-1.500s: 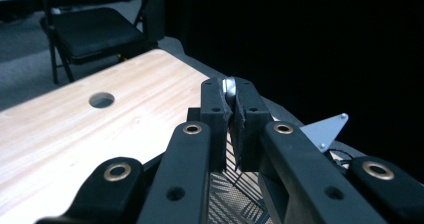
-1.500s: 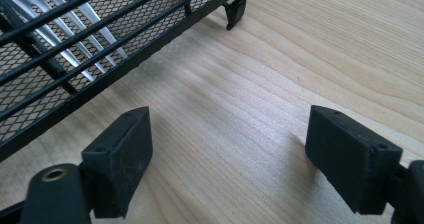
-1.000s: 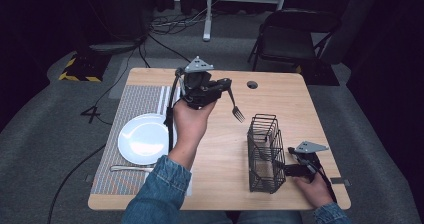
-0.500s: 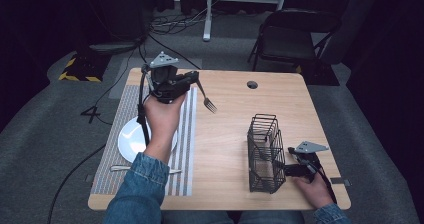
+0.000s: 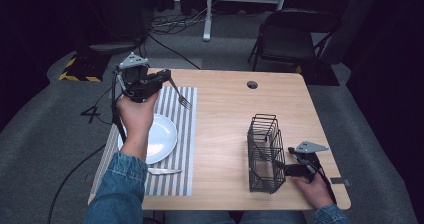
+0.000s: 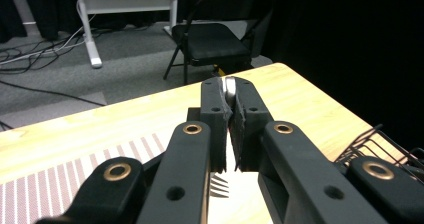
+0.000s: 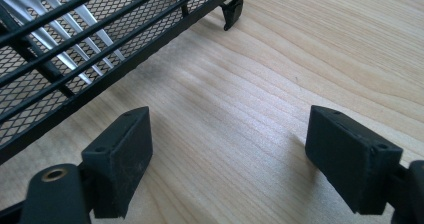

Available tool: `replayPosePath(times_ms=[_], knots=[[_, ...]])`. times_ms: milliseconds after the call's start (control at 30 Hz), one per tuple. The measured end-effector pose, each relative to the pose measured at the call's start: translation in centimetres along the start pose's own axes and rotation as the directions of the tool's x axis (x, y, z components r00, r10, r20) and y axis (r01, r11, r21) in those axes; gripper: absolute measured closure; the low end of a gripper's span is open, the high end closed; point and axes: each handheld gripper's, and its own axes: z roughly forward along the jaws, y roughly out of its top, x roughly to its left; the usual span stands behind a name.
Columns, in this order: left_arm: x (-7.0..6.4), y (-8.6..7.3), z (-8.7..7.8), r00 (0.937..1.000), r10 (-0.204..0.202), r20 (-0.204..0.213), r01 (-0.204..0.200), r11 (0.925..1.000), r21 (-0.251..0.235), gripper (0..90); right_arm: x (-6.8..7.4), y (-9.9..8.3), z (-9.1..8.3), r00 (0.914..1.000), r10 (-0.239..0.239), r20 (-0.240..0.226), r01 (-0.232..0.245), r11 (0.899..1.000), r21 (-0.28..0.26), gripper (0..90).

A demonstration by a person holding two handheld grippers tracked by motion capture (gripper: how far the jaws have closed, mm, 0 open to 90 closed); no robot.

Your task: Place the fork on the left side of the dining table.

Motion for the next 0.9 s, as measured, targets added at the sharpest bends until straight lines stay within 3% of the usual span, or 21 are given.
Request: replayPosePath(times_ms=[67,267,433,667,900], knots=[[0.4,-0.1,-0.1,1.0000,-0.005,-0.002,0.005,1.0000,-0.001,85.7,0.0,0.0,0.0,1.0000,0.001,0.001,-0.001,1.000,0.000,19.0],[3.1,-0.3,-0.3,0.9986,-0.048,-0.024,0.047,0.9988,-0.009,85.7,0.0,0.0,0.0,1.0000,0.003,0.004,-0.003,1.000,0.000,18.9],[4.3,-0.5,0.1,0.9978,-0.054,-0.039,0.053,0.9986,-0.001,85.7,0.1,0.0,0.0,0.9999,0.006,0.008,-0.006,1.000,0.000,18.9],[6.6,-1.8,2.8,0.9947,-0.083,-0.060,0.085,0.9958,0.033,85.6,0.1,0.0,0.0,0.9999,0.009,0.011,-0.009,1.000,0.000,19.0],[8.3,-2.7,4.3,0.9890,-0.125,-0.078,0.129,0.9908,0.041,85.6,0.1,0.0,0.0,0.9998,0.015,0.015,-0.014,1.000,-0.001,18.9]])
